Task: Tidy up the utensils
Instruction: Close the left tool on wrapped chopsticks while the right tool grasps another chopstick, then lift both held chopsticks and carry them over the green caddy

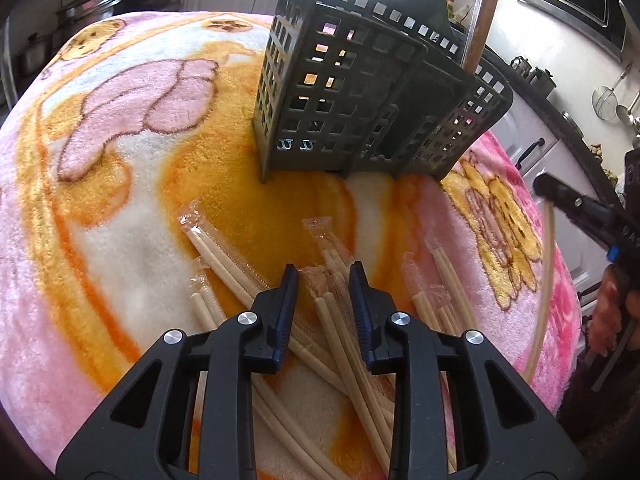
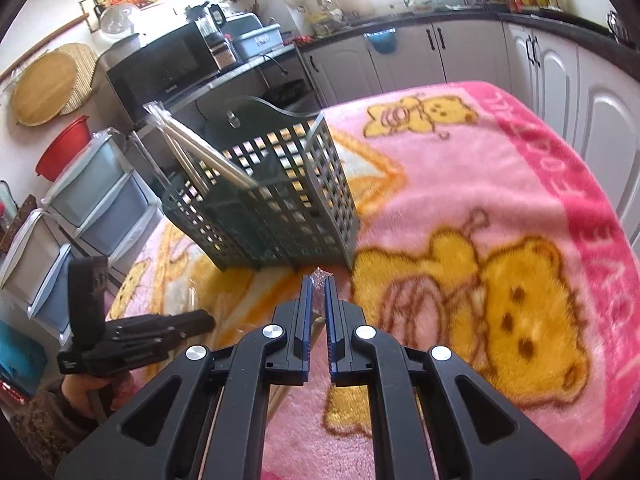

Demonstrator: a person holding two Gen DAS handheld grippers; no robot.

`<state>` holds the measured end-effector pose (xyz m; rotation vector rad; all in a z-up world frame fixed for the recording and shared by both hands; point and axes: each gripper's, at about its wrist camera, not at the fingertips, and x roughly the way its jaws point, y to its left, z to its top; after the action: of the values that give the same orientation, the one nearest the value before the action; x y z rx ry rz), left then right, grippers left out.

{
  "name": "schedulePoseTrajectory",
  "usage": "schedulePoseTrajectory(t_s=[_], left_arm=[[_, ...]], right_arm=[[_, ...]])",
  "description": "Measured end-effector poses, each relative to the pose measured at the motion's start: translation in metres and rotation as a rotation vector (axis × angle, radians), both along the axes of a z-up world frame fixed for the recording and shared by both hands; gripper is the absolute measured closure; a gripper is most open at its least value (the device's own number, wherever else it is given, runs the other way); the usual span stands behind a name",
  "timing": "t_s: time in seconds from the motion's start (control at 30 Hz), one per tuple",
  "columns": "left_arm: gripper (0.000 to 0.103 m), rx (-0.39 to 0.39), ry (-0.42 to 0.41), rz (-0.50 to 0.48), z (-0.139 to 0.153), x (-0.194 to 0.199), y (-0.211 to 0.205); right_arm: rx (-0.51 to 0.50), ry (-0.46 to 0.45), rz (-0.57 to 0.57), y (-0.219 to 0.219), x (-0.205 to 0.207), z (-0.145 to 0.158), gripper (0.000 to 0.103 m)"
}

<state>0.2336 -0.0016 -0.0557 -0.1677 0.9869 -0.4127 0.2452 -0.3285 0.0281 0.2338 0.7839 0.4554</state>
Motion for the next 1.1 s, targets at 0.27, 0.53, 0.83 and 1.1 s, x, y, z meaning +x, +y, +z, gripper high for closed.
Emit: schedulePoseTrajectory(t_s=[0.27,0.53,0.83,1.1], left_arm=[[0.095,-0.013,-0.003,0.007,0.000,0.002,0.003],[0.099,-0.072,-0.003,0.030,0.008,0.000,0.018],[0.100,-0.142,-0.099,0.060,0.045,-0.007,0.034],[0.100,-0.171,-0.219,0.064,0.090,-0.012,0.033]], right_arm=[[0.007,-0.030,0.011,0.004,0.002,0.012,0.097],[0.011,-0.041,0.020,0.007,0.002,0.016,0.097],[0.010,-0.118,0.058,0.014,-0.003,0.037,0.097],[-0.020,-0.208,0.084,0.024,-0.009,0.060,0.097]])
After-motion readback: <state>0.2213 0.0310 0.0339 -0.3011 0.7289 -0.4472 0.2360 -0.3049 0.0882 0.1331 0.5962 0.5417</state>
